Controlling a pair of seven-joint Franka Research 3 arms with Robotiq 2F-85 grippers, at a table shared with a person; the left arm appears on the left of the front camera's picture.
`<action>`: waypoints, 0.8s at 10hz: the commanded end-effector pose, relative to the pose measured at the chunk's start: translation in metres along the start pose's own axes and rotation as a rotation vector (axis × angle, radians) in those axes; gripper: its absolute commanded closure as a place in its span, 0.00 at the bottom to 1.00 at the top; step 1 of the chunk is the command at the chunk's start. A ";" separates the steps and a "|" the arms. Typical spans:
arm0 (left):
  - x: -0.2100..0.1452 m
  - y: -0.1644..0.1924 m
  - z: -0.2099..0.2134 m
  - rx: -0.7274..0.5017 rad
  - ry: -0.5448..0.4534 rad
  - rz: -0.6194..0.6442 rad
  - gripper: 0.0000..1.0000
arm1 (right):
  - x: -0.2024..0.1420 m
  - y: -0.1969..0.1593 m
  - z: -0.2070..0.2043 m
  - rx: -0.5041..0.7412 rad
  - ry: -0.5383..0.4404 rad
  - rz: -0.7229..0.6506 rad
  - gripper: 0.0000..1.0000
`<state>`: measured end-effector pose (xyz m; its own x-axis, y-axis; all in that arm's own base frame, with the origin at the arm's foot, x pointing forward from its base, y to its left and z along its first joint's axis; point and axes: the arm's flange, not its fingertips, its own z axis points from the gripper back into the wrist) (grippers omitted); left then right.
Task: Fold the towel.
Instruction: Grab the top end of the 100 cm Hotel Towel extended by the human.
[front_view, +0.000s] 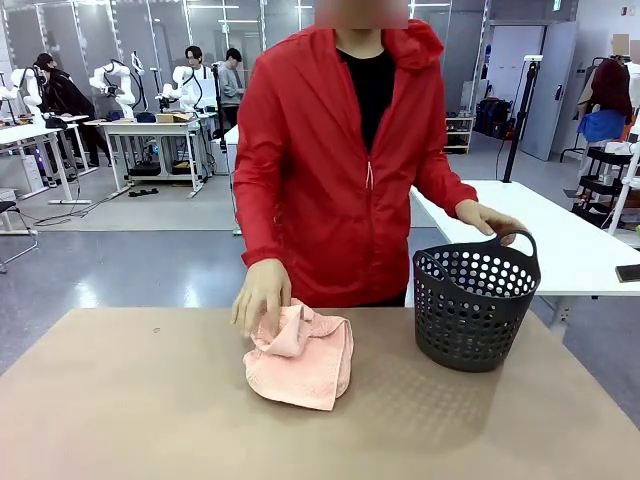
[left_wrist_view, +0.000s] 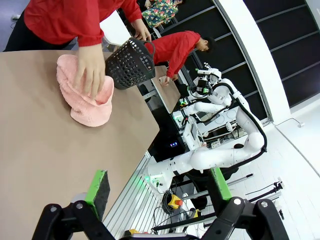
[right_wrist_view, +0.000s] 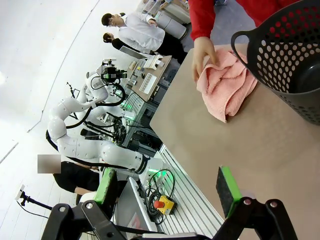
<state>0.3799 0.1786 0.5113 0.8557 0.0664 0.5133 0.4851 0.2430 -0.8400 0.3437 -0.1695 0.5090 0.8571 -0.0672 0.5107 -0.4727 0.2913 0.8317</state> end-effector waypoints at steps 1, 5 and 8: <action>0.000 0.000 0.000 -0.009 -0.001 -0.005 0.00 | 0.000 -0.001 0.000 0.008 -0.004 0.020 0.00; 0.000 0.000 0.000 -0.009 -0.001 -0.005 0.00 | 0.000 -0.001 0.000 0.008 -0.004 0.020 0.00; 0.000 0.000 0.000 -0.009 -0.001 -0.005 0.00 | 0.000 -0.001 0.000 0.008 -0.004 0.020 0.00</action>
<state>0.3799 0.1786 0.5113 0.8557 0.0663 0.5133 0.4851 0.2430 -0.8400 0.3437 -0.1695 0.5090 0.8571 -0.0672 0.5107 -0.4727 0.2913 0.8317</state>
